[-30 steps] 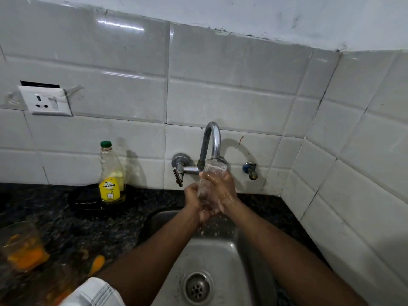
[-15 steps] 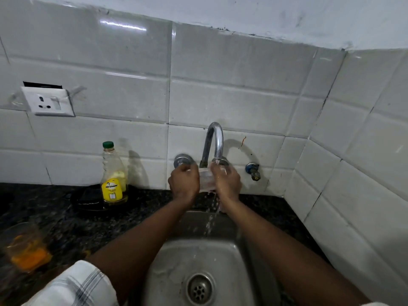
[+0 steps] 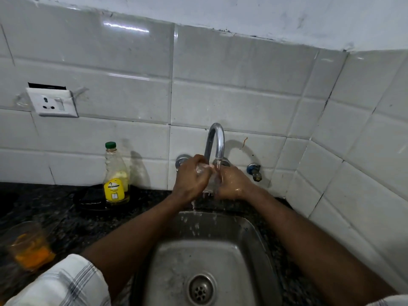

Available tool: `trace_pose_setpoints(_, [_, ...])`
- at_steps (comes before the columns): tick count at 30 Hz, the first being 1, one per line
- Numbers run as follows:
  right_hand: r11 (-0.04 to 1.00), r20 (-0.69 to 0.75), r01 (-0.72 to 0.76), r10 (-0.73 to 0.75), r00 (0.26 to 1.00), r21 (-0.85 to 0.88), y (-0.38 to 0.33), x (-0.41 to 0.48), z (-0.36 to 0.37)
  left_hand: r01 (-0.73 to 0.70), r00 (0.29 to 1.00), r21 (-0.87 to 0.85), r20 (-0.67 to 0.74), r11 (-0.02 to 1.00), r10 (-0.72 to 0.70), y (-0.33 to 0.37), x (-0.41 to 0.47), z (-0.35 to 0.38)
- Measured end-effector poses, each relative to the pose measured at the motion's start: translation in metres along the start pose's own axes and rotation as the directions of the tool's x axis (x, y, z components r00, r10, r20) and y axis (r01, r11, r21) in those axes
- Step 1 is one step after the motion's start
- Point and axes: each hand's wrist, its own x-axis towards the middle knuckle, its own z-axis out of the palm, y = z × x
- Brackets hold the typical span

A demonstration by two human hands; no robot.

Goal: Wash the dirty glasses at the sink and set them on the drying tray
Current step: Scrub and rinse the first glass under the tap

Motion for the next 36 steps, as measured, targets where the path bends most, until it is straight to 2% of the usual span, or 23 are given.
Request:
trace_pose_setpoints(1, [0.992,0.056,-0.036,0.03,0.998,0.117,0.0,-0.002,-0.001,-0.095,0.995,0.018,0.008,0.995,0.095,-0.005,-0.001,-0.003])
trace_pose_setpoints(2, [0.988,0.064,-0.032,0.022,0.998,0.153,-0.003,-0.003,-0.001,-0.11,0.994,0.029,-0.016,0.994,0.11,-0.009,0.0,-0.002])
trace_pose_setpoints(3, [0.995,0.024,0.003,-0.005,1.0,0.096,-0.007,-0.002,0.003,-0.065,0.996,0.026,-0.056,0.998,0.067,-0.009,0.001,0.0])
trace_pose_setpoints(5, [0.978,-0.136,0.071,-0.099,0.986,-0.197,-0.015,0.0,0.015,0.166,0.98,0.026,-0.112,0.986,-0.162,-0.002,0.005,0.008])
trace_pose_setpoints(6, [0.95,-0.196,0.071,-0.135,0.971,-0.304,-0.019,-0.001,0.02,0.309,0.947,0.058,-0.111,0.949,-0.301,0.003,0.007,0.013])
trace_pose_setpoints(8, [0.958,-0.192,0.061,-0.119,0.974,-0.282,-0.022,-0.003,0.021,0.484,0.875,0.141,-0.058,0.864,-0.481,0.006,0.01,0.016])
trace_pose_setpoints(9, [0.977,-0.13,0.064,-0.092,0.987,-0.204,-0.02,-0.003,0.02,0.481,0.875,0.149,-0.027,0.864,-0.483,0.005,0.01,0.015])
trace_pose_setpoints(10, [0.99,-0.038,0.059,-0.065,0.997,-0.127,-0.017,-0.003,0.017,0.404,0.913,0.12,0.005,0.907,-0.407,0.002,0.008,0.013])
trace_pose_setpoints(12, [1.0,0.115,0.023,-0.022,0.993,-0.008,-0.012,-0.002,0.011,0.09,0.991,0.056,0.098,0.994,-0.095,-0.007,0.0,0.009])
trace_pose_setpoints(14, [0.999,0.109,0.011,-0.016,0.994,0.042,-0.011,-0.001,0.011,-0.102,0.988,0.037,0.119,0.994,0.097,-0.013,-0.002,0.008])
trace_pose_setpoints(17, [0.999,0.043,0.039,-0.04,0.998,0.032,-0.012,-0.001,0.013,-0.157,0.986,-0.013,0.053,0.987,0.158,-0.022,-0.002,0.008])
trace_pose_setpoints(19, [0.991,0.074,0.036,-0.045,0.996,0.129,-0.008,0.0,0.012,-0.202,0.976,-0.039,0.072,0.979,0.204,-0.028,-0.007,0.007])
trace_pose_setpoints(20, [0.989,0.084,0.039,-0.051,0.995,0.14,-0.008,0.0,0.011,-0.205,0.977,-0.033,0.055,0.978,0.207,-0.029,-0.011,0.008])
trace_pose_setpoints(22, [0.999,0.031,0.033,-0.033,0.999,0.021,-0.009,0.001,0.013,-0.102,0.995,0.002,0.016,0.995,0.102,-0.021,-0.01,0.01])
trace_pose_setpoints(24, [0.98,-0.097,0.014,-0.034,0.995,-0.201,-0.009,0.003,0.02,0.177,0.984,0.05,-0.04,0.983,-0.175,-0.008,0.0,0.015])
trace_pose_setpoints(25, [0.966,-0.144,0.01,-0.049,0.988,-0.257,-0.009,0.003,0.023,0.305,0.952,0.079,-0.036,0.949,-0.303,-0.002,0.005,0.015])
trace_pose_setpoints(26, [0.964,-0.162,0.014,-0.059,0.985,-0.265,-0.007,0.004,0.026,0.358,0.934,0.101,-0.015,0.928,-0.358,0.001,0.007,0.015])
trace_pose_setpoints(27, [0.972,-0.151,0.021,-0.057,0.987,-0.235,-0.005,0.003,0.024,0.322,0.946,0.118,0.007,0.939,-0.325,-0.001,0.006,0.014])
trace_pose_setpoints(29, [0.997,-0.023,0.022,-0.024,0.999,-0.073,-0.001,0.001,0.015,0.077,0.996,0.052,0.031,0.996,-0.078,-0.012,0.0,0.009])
trace_pose_setpoints(31, [0.986,0.137,-0.025,0.002,0.991,0.167,0.0,-0.001,0.006,-0.155,0.987,0.02,0.05,0.988,0.154,-0.022,-0.009,0.004])
trace_pose_setpoints(32, [0.98,0.162,-0.037,0.005,0.987,0.193,-0.001,-0.003,0.004,-0.171,0.984,0.002,0.047,0.985,0.171,-0.023,-0.01,0.004])
trace_pose_setpoints(34, [1.0,0.069,-0.011,0.011,0.998,0.008,-0.006,-0.003,0.005,-0.015,1.0,0.004,0.008,1.0,0.015,-0.017,-0.004,0.009])
trace_pose_setpoints(36, [0.95,-0.094,0.046,-0.078,0.993,-0.309,-0.009,-0.003,0.012,0.262,0.965,0.08,-0.036,0.962,-0.26,-0.006,0.006,0.016])
